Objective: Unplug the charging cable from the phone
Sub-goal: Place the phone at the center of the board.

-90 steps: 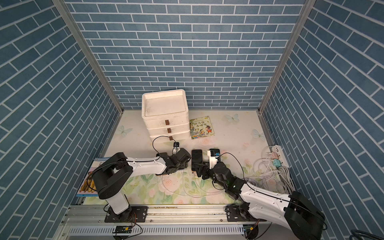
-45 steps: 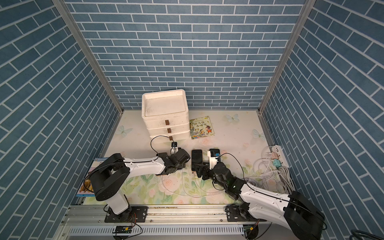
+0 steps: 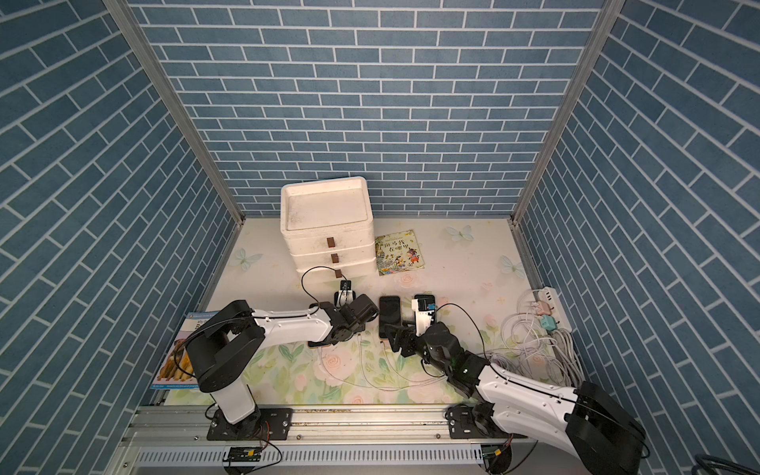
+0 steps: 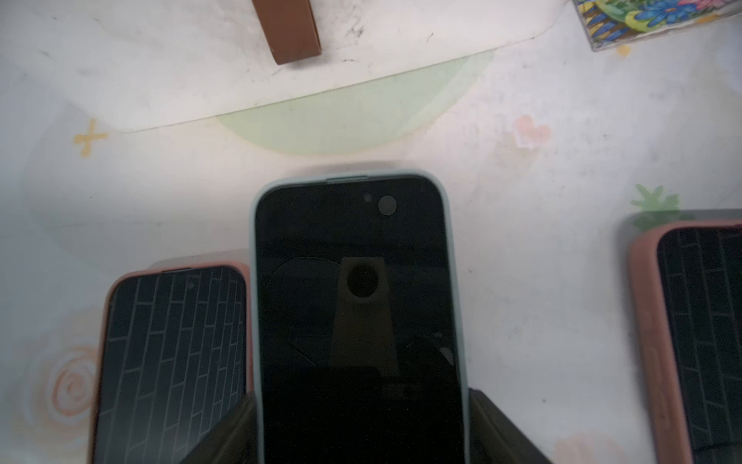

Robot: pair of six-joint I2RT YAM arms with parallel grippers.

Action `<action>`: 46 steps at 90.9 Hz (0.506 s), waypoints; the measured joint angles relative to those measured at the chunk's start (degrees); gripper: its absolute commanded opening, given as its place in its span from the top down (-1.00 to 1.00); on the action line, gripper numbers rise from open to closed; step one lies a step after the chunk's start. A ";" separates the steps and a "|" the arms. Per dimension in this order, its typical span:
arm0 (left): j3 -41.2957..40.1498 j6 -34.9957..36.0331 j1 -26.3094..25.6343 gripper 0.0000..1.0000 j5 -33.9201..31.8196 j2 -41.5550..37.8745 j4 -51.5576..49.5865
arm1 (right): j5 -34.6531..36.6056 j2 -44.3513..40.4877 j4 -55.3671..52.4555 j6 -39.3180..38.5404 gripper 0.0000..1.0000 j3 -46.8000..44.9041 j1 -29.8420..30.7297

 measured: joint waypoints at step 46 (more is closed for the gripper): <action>-0.68 -1.99 -2.43 1.00 2.38 1.49 4.04 | -0.15 -0.09 0.00 0.00 -0.55 -0.15 -0.63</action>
